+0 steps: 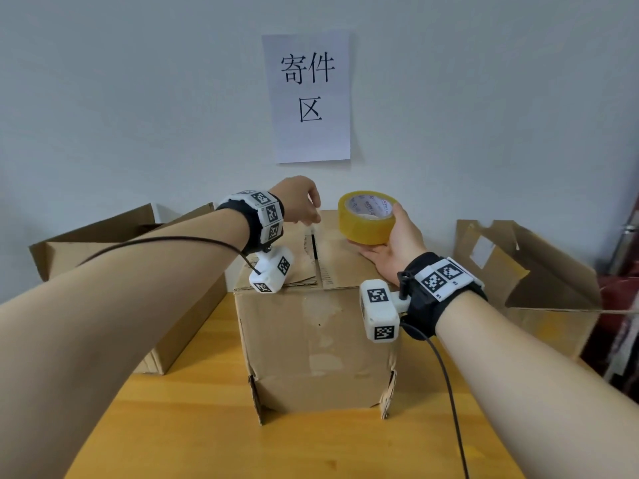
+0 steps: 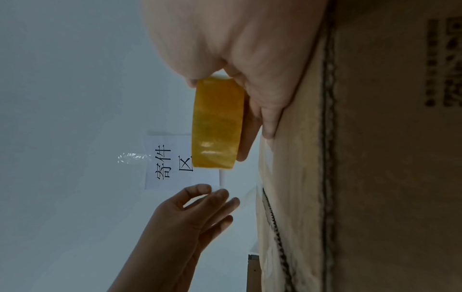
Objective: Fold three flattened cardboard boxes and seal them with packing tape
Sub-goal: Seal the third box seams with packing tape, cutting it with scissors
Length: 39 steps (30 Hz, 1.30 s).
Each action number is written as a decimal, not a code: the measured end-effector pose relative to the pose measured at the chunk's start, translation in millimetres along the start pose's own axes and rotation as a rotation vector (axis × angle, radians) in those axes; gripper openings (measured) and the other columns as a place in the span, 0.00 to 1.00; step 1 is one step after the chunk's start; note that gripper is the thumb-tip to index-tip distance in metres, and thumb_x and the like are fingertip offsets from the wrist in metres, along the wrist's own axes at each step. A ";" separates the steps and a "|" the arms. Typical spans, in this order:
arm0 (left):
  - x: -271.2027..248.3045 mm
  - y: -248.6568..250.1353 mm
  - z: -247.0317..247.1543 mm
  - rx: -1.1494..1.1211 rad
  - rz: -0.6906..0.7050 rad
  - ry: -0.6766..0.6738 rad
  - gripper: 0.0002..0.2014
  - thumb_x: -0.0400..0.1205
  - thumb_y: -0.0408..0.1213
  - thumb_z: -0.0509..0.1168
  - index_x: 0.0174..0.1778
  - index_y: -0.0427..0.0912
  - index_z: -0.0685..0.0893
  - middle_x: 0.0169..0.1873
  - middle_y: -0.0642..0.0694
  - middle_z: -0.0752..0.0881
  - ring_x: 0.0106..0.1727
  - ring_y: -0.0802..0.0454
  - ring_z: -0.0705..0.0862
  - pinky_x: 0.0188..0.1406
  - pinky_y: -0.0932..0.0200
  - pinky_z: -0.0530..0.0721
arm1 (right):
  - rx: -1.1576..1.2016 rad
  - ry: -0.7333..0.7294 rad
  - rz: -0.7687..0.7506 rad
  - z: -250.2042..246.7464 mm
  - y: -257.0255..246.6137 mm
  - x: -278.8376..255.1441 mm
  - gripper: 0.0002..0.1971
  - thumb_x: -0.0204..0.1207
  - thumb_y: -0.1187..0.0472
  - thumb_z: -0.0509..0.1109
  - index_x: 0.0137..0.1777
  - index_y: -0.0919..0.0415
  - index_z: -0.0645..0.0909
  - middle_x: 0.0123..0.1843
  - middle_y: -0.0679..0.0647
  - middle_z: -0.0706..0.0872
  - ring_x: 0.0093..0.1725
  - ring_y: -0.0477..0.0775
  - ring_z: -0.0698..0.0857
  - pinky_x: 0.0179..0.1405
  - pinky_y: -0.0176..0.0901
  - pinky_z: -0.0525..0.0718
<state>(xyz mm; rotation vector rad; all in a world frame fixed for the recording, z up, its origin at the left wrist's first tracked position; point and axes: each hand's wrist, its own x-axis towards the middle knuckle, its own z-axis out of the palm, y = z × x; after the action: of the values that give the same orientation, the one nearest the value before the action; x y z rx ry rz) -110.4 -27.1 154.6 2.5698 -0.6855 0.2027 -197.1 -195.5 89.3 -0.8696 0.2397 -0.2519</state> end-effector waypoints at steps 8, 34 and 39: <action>-7.9 2.0 -0.8 -0.196 0.021 0.089 0.14 0.81 0.34 0.72 0.57 0.42 0.75 0.43 0.45 0.92 0.39 0.51 0.90 0.37 0.57 0.87 | -0.001 0.006 -0.004 0.5 0.2 -3.6 0.18 0.87 0.44 0.63 0.71 0.52 0.72 0.70 0.63 0.80 0.59 0.71 0.87 0.43 0.59 0.90; -10.3 -7.5 16.2 0.094 0.102 -0.236 0.15 0.74 0.37 0.80 0.56 0.49 0.87 0.35 0.55 0.89 0.40 0.57 0.88 0.45 0.65 0.83 | -0.079 0.027 -0.036 3.7 1.9 -5.6 0.21 0.87 0.44 0.62 0.75 0.53 0.73 0.65 0.61 0.83 0.60 0.67 0.88 0.58 0.62 0.89; -8.6 -8.3 20.2 0.073 0.085 -0.270 0.14 0.75 0.36 0.80 0.55 0.47 0.89 0.36 0.53 0.89 0.45 0.54 0.90 0.52 0.63 0.88 | -0.090 0.033 -0.042 3.7 3.3 -4.6 0.23 0.87 0.43 0.62 0.77 0.54 0.73 0.67 0.62 0.83 0.60 0.67 0.88 0.61 0.63 0.88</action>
<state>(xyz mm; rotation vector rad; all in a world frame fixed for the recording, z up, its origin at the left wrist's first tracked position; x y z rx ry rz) -113.2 -26.7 131.3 2.6669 -0.9016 -0.0964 -199.9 -189.4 89.6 -0.9607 0.2648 -0.2965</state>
